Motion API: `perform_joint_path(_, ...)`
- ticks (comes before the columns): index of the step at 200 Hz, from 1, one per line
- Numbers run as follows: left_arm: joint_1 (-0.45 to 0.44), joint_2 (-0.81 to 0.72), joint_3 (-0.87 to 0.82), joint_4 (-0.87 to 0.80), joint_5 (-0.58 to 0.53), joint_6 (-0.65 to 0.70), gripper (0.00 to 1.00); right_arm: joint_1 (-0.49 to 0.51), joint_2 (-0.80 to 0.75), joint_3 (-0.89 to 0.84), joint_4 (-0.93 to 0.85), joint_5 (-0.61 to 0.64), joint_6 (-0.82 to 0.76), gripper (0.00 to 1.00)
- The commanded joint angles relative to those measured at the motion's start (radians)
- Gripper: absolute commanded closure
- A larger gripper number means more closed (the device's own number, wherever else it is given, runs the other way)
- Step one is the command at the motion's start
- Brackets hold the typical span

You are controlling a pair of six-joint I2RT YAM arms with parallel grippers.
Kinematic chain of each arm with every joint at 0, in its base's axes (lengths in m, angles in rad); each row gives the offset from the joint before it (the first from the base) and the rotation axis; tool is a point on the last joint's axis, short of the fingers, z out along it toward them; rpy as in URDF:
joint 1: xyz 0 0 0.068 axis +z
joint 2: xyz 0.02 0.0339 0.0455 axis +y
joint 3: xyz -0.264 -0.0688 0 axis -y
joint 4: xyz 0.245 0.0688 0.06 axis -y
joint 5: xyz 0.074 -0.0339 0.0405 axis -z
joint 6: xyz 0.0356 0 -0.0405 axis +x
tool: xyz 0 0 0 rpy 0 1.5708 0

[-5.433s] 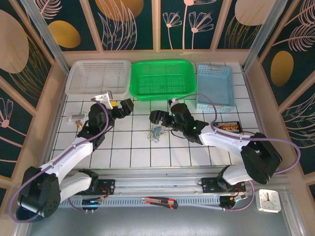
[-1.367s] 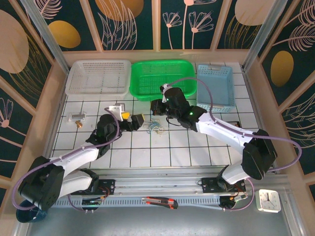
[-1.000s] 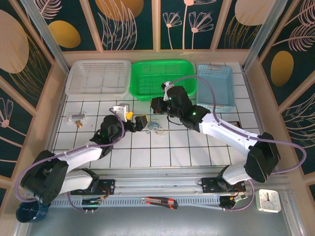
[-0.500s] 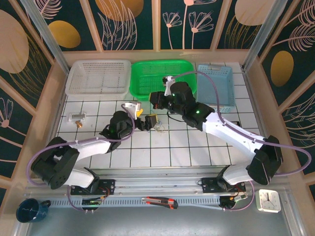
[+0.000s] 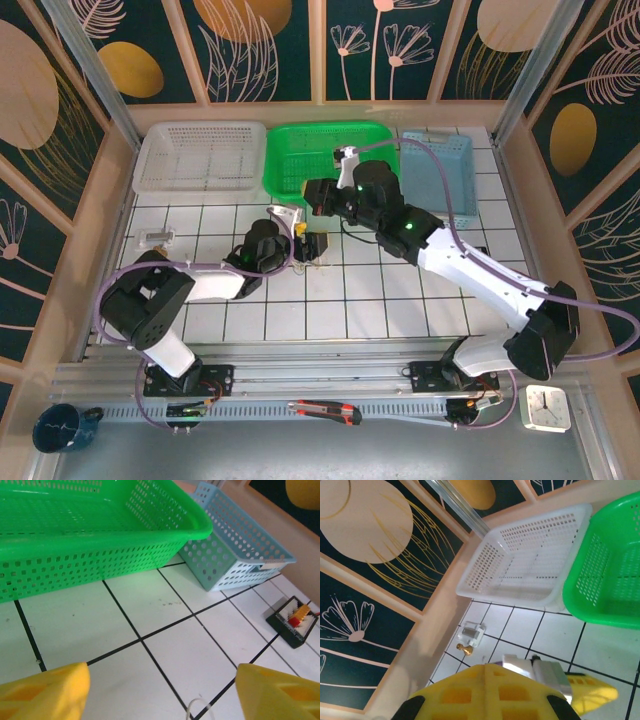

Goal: Untangle the cables

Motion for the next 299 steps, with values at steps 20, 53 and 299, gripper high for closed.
perform_joint_path(20, -0.003, 0.035, -0.067, 0.079, 0.002, -0.010, 0.31, -0.069, -0.045, 0.068, 0.047, -0.034, 0.012, 1.00)
perform_joint_path(53, -0.003, 0.057, -0.093, 0.088, 0.004, -0.016, 0.36, -0.151, -0.058, 0.092, 0.096, -0.112, 0.059, 1.00)
perform_joint_path(299, -0.002, -0.210, -0.054, -0.102, 0.039, 0.084, 0.05, -0.199, -0.102, -0.069, 0.218, -0.225, 0.117, 1.00)
